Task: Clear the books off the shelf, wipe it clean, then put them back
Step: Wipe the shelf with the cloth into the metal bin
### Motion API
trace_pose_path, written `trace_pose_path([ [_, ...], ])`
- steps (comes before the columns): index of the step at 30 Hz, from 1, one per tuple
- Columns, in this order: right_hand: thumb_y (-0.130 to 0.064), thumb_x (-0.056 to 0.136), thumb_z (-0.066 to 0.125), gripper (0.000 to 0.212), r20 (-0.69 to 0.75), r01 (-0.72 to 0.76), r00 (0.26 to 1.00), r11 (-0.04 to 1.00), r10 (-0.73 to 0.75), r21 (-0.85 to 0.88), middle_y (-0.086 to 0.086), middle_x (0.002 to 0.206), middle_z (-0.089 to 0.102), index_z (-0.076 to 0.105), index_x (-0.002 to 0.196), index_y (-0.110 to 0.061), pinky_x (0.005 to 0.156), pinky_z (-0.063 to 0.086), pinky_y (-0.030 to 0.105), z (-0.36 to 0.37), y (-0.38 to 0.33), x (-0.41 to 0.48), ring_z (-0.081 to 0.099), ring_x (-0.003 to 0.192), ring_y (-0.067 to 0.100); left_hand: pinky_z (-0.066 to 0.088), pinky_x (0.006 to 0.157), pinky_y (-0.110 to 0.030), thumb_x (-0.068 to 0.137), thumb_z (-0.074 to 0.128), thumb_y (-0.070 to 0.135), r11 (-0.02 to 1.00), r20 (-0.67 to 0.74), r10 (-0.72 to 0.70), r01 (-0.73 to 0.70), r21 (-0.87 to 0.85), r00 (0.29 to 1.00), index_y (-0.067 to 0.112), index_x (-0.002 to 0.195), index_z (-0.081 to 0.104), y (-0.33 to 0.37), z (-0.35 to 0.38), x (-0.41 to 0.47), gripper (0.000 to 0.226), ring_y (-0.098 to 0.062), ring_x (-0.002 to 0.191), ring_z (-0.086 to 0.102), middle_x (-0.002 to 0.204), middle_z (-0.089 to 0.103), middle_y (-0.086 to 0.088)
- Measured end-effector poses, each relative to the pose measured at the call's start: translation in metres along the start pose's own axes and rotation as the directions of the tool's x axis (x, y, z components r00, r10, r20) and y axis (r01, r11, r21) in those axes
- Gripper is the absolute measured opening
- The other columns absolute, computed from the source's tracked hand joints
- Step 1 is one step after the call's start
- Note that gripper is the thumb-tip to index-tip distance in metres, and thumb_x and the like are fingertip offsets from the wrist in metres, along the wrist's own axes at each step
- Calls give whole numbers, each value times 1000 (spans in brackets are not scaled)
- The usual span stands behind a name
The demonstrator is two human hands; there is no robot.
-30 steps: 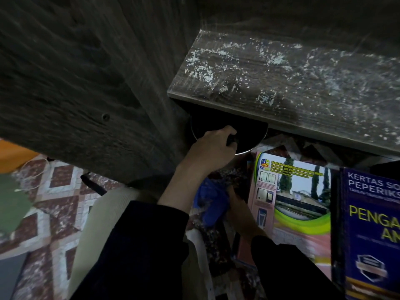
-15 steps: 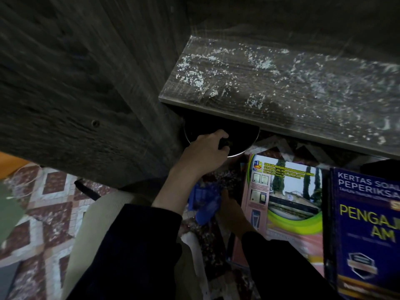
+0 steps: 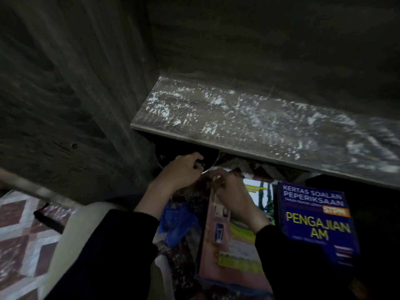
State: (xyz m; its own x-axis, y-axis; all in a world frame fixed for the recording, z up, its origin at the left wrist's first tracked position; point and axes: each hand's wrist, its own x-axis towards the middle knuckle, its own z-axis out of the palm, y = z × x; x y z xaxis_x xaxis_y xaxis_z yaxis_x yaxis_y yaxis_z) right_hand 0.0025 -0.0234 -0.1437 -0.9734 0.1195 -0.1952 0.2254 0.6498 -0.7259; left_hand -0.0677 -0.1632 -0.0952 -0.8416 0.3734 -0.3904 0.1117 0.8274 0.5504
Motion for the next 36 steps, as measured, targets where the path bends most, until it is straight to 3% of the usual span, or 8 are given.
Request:
trace_pose_path([
  [9,-16,90,58,16,-142,-51,988,999,53,21,1,86,70,62,92,-30,75,46,28,-116,3,-42,64,85,21,45,92,-28,92,53,32,989,14,149,-149,-19,989,27,128,53,68,3,-33,37,-21,112,56,122,59,-9],
  [14,-15,91,60,21,-314,28,949,999,-19,26,-8,66,62,59,82,-34,61,42,19,-206,-18,-81,59,65,9,47,93,-27,95,54,27,926,-39,361,-363,-103,932,32,121,56,152,-17,-52,27,-14,106,59,114,62,3],
  [18,-16,88,63,28,-530,156,833,987,-156,-46,-11,68,66,61,79,-42,68,47,24,-289,-53,-120,62,68,5,42,85,-17,92,56,26,798,-181,591,-602,-9,786,33,121,59,248,-56,-77,30,-9,103,60,113,66,3],
  [23,-1,81,60,31,-758,324,547,925,-355,-199,-5,76,70,68,86,-30,76,47,31,-389,-97,-156,64,74,25,43,96,-22,92,56,24,542,-296,815,-836,87,498,30,123,59,363,-106,-117,32,-8,106,60,112,66,4],
  [27,-2,79,57,32,-811,212,420,913,-408,-350,0,93,66,67,100,-24,79,41,28,-458,-103,-144,57,93,22,40,96,-31,91,52,19,438,-321,888,-823,363,330,21,127,54,434,-130,-112,36,-21,113,54,119,61,-6],
  [29,-9,76,58,41,-784,81,474,906,-401,-415,6,108,63,63,115,-21,85,38,30,-490,-99,-126,51,104,26,40,94,-32,91,51,19,466,-279,884,-764,446,377,19,131,51,458,-140,-96,40,-24,115,51,124,56,-8],
  [33,-26,70,55,65,-591,-51,744,855,-313,-517,10,130,54,46,134,-30,102,38,45,-527,-99,-92,44,122,33,44,95,-38,90,56,25,488,-163,858,-673,555,487,16,137,45,495,-145,-71,50,-29,117,52,129,54,-11],
  [36,-19,78,58,64,-525,-90,823,863,-217,-498,5,132,53,41,137,-35,99,43,44,-540,-97,-77,48,121,29,48,89,-38,88,60,27,514,-130,799,-554,655,587,11,134,48,512,-142,-58,51,-31,112,55,125,56,-13],
])
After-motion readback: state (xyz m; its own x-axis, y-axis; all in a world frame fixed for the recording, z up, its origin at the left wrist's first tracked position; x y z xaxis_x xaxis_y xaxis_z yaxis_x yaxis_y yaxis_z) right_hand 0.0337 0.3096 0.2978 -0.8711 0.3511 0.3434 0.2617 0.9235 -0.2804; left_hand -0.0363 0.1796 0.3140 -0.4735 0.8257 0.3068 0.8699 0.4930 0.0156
